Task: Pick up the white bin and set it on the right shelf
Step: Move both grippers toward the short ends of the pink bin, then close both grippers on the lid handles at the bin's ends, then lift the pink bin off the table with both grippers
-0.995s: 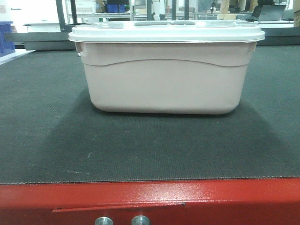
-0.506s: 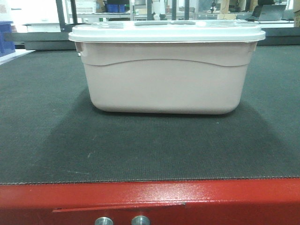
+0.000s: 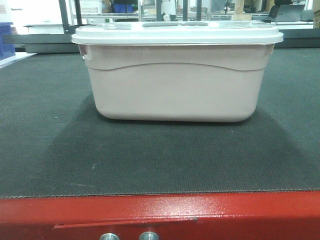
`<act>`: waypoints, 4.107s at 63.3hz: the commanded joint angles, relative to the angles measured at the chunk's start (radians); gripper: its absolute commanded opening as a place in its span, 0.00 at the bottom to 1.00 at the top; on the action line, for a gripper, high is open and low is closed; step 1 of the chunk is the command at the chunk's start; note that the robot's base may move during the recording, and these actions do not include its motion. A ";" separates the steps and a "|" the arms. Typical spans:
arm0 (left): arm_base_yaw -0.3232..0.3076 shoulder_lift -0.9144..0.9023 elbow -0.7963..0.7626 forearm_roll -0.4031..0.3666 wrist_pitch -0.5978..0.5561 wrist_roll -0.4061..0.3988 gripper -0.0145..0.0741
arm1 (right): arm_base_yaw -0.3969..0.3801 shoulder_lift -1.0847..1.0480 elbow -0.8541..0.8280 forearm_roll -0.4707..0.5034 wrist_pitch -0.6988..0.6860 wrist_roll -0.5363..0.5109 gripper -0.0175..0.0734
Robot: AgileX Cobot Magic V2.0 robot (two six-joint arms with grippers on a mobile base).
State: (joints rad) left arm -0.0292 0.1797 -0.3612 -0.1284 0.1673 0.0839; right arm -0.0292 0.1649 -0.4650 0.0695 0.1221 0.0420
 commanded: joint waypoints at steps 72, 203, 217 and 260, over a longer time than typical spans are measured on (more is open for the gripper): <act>0.117 1.333 -0.911 -1.458 0.789 0.637 0.72 | -0.106 1.018 -0.644 1.203 0.616 -0.295 0.85; -0.013 1.710 -1.072 -1.614 0.820 0.767 0.72 | -0.160 1.605 -0.720 1.747 0.925 -0.964 0.85; -0.013 1.710 -1.072 -1.606 0.833 0.767 0.72 | -0.160 1.605 -0.720 1.747 0.941 -0.964 0.81; -0.013 1.710 -1.072 -1.577 0.874 0.767 0.03 | -0.160 1.605 -0.720 1.747 0.961 -0.964 0.36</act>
State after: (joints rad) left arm -0.0293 1.9492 -1.4012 -1.6476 0.9547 0.8337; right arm -0.1947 1.8193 -1.1508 1.7500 0.9756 -0.9075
